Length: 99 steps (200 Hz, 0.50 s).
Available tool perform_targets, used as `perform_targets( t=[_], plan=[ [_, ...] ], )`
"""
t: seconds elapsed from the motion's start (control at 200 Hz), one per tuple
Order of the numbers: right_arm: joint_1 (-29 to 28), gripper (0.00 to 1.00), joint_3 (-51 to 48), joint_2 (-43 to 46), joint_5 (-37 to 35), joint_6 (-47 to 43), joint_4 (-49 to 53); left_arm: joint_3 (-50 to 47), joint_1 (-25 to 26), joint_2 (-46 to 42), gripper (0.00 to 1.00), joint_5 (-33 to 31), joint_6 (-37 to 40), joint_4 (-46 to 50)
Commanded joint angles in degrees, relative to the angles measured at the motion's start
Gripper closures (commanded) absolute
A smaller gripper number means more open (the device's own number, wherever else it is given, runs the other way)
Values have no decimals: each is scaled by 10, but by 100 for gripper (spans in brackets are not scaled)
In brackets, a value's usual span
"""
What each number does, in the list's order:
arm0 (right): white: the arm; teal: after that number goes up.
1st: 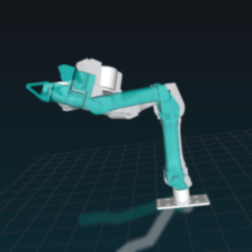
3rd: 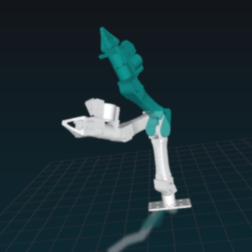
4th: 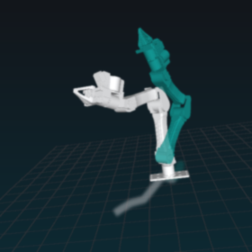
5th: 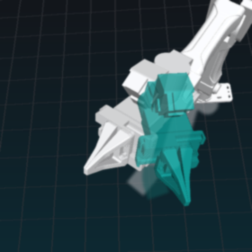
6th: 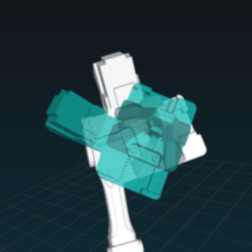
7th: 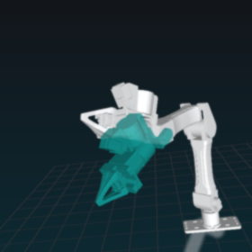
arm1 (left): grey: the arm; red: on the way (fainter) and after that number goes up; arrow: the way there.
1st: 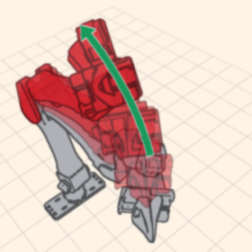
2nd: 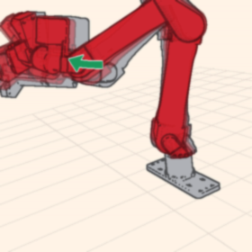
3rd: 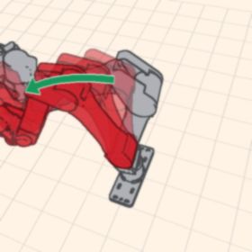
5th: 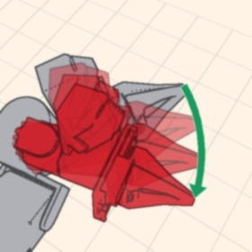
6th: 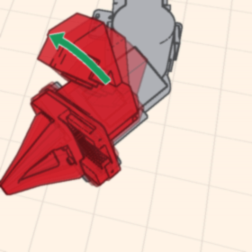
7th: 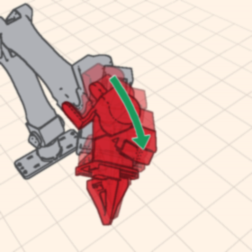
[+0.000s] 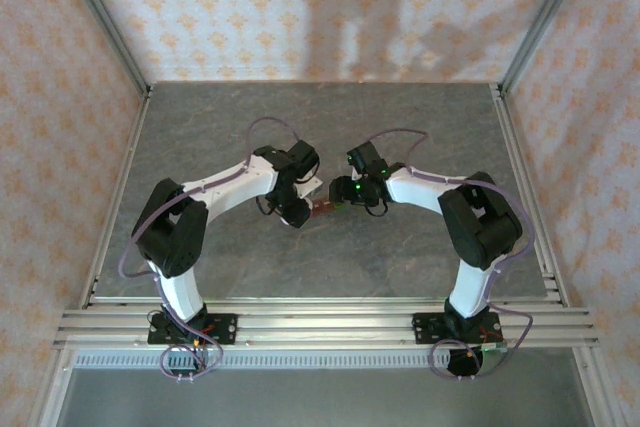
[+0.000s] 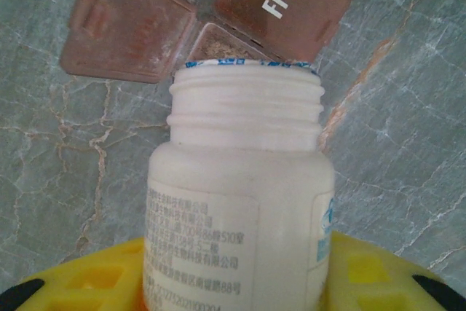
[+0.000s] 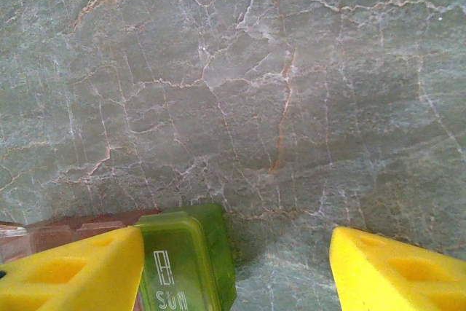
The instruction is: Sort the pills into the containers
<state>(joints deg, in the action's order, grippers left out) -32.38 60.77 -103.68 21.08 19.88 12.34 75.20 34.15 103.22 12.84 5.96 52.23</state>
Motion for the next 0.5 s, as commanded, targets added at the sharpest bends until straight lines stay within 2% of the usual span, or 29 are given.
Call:
perform_targets(
  t=[0.0,0.49],
  plan=[
    [-1,32,7,-11,-4,4,-3,22,6,10,100,-19,12,32],
    [-2,32,3,-12,-1,5,-8,44,7,37,100,-31,20,51]
  ],
)
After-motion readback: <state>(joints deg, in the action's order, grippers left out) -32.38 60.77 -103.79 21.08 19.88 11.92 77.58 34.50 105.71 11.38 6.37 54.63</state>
